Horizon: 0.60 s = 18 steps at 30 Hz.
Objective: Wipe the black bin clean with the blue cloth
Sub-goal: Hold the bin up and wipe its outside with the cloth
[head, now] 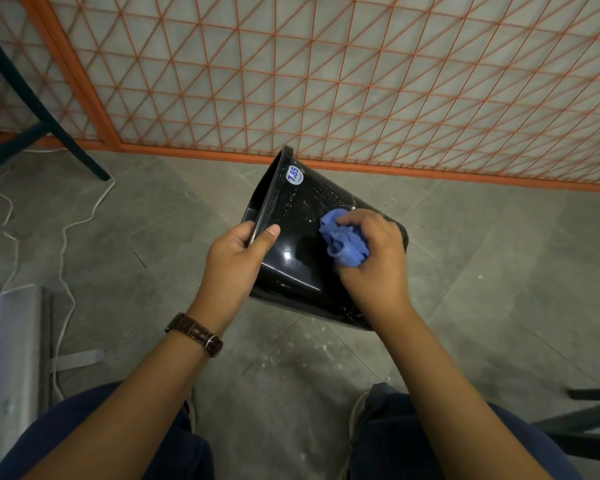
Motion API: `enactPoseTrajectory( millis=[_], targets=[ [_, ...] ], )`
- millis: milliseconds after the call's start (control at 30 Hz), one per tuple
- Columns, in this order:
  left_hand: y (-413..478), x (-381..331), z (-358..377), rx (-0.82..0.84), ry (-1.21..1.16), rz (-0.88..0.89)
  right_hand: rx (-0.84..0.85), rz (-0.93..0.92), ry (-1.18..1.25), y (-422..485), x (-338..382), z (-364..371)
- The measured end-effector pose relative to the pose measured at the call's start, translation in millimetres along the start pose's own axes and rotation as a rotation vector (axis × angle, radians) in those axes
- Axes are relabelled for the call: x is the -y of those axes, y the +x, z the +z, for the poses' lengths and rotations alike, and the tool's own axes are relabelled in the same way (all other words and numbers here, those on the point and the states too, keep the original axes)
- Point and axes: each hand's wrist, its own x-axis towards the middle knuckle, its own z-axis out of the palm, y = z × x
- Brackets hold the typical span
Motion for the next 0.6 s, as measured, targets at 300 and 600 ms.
enactPoseTrajectory(
  millis=[300, 600],
  targets=[
    [-1, 2, -1, 0.004, 0.101, 0.027, 0.034, 0.015, 0.061, -1, -3, 1],
    [-3, 6, 6, -0.005, 0.123, 0.031, 0.016, 0.037, 0.104, -7, 5, 8]
  ],
)
